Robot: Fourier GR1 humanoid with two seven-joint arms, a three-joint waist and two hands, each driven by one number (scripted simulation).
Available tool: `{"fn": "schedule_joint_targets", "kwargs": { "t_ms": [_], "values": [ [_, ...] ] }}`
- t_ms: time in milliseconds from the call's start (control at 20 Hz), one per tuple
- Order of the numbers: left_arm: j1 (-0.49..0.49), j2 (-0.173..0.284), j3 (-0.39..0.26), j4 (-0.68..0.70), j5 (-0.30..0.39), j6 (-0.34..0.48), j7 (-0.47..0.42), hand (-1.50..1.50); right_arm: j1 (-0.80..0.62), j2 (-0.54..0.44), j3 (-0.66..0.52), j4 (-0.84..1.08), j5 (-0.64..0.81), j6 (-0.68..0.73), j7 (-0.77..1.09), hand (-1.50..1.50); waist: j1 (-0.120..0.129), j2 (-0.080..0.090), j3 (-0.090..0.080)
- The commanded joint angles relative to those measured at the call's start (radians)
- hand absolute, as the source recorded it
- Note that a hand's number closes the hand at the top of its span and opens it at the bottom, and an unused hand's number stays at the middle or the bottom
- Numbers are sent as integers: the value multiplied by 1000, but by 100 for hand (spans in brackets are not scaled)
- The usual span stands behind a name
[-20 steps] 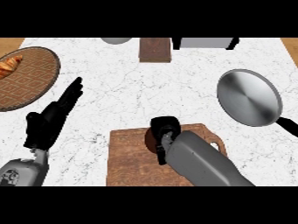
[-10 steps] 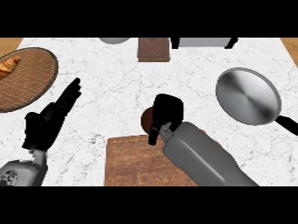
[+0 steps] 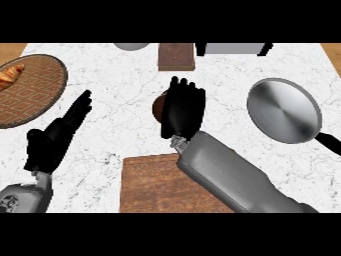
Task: Pick the cupcake from the cutting board and place it in the pan
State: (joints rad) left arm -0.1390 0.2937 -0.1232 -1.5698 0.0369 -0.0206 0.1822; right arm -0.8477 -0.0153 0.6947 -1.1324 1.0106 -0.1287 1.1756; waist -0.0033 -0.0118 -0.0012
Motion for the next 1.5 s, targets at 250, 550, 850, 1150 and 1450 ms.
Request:
{"fn": "schedule_joint_targets", "kwargs": {
  "t_ms": [250, 550, 850, 1150, 1450],
  "values": [
    [14, 27, 27, -15, 14, -29, -4, 0, 27, 15, -105, -89, 255, -132, 251, 150, -4, 4, 1],
    [-12, 6, 25, -15, 4, -9, 27, 0, 135, -17, -249, -170, 327, -252, 146, 150, -11, 9, 2],
    [-66, -2, 29, 18, -8, -20, 33, 0, 251, -77, -401, -118, 317, -357, -42, 150, -1, 15, 2],
    [-4, -20, 8, -39, -17, -34, 22, 0, 289, -164, -542, 13, 327, -472, -175, 150, 10, 14, 2],
    [-28, -41, 16, -30, -38, -25, 41, 0, 244, -250, -687, 255, 169, -636, -414, 150, 21, 19, 2]
  ]
}}
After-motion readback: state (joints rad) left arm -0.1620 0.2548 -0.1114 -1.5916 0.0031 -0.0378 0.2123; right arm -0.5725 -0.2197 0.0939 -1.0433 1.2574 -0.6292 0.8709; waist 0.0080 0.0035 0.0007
